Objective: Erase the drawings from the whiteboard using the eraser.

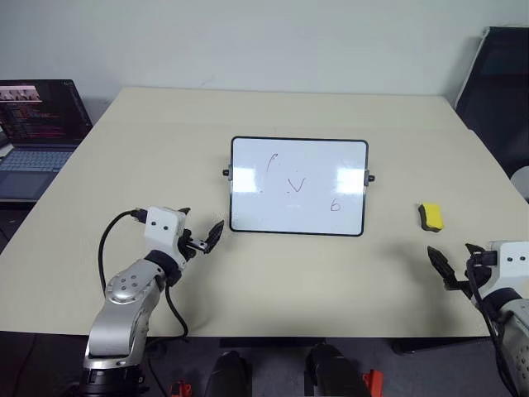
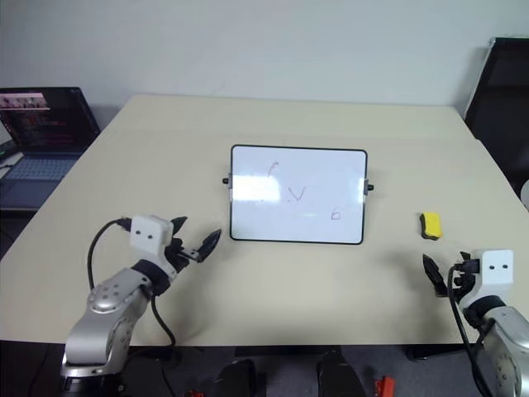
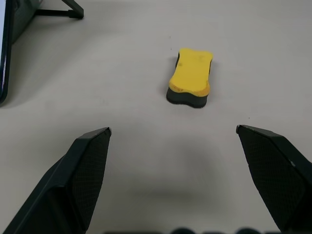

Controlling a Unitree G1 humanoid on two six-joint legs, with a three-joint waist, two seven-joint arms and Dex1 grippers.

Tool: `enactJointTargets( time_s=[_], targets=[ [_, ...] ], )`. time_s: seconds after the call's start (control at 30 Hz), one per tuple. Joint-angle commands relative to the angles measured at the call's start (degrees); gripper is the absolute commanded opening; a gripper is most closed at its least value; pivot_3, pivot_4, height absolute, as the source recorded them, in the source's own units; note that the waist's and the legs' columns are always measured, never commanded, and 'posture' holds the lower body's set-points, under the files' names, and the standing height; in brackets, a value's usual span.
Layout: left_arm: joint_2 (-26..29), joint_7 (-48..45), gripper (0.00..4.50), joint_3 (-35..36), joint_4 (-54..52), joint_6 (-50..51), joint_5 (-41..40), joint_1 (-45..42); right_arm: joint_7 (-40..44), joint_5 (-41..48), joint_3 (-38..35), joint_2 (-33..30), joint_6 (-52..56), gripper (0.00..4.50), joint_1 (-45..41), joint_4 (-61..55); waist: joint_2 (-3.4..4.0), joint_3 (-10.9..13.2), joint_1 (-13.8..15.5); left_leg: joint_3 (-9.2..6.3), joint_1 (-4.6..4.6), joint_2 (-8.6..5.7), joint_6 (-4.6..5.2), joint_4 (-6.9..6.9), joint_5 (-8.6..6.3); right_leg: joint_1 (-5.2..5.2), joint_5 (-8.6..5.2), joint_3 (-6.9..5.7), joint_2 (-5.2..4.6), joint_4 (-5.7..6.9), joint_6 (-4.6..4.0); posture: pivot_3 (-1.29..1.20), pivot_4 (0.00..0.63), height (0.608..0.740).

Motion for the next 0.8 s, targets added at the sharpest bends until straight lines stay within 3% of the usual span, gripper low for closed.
enactJointTargets(
  time_s=[0.03,0.17,0.37,0.57,0.8],
  targets=[
    [-0.26,1.19,4.47,-0.64,-0.99,-1.31,1.60,-0.27,-0.92,-0.26,-1.61,-0.58,-1.26,4.50,-1.47,-1.10,-0.02,0.01,-0.02,-0.01,0.00,-0.01,0.00,0.00,0.00,0.00,0.00,-0.01,0.00,0.00,0.00,0.00,0.150,0.740],
    [-1.60,2.67,4.47,-0.13,-0.92,-3.76,2.81,1.86,1.51,1.69,-1.23,-1.53,0.97,4.50,-2.31,0.15,-0.02,0.01,-0.05,-0.01,0.00,-0.04,0.00,0.04,0.00,0.03,0.00,0.00,-0.03,-0.01,0.00,0.00,0.150,0.740],
    [0.70,-3.86,4.47,3.26,-3.31,-4.22,-3.24,4.71,4.01,2.70,0.46,-2.58,2.01,4.50,-1.25,-2.88,-0.04,0.02,-0.03,-0.02,-0.01,-0.03,0.00,-0.04,-0.01,0.00,-0.02,-0.02,-0.03,-0.03,0.00,0.00,0.150,0.740],
    [9.66,-15.38,4.47,4.69,-2.54,-1.44,-10.42,-1.67,2.12,3.62,2.69,-1.57,3.92,4.50,-3.42,-7.42,-0.10,0.06,-0.19,-0.08,0.01,-0.06,0.00,0.05,0.00,-0.03,-0.01,-0.05,-0.06,-0.04,-0.02,0.00,0.150,0.740],
    [17.69,-29.75,4.47,0.66,4.49,2.96,-15.92,-17.09,-5.35,6.61,-0.89,-0.93,11.03,4.50,-4.03,-18.94,-0.10,0.06,0.00,-0.14,-0.16,-0.08,0.00,0.05,0.00,-0.03,-0.01,-0.14,-0.08,-0.11,-0.01,0.00,0.150,0.740]
  ],
)
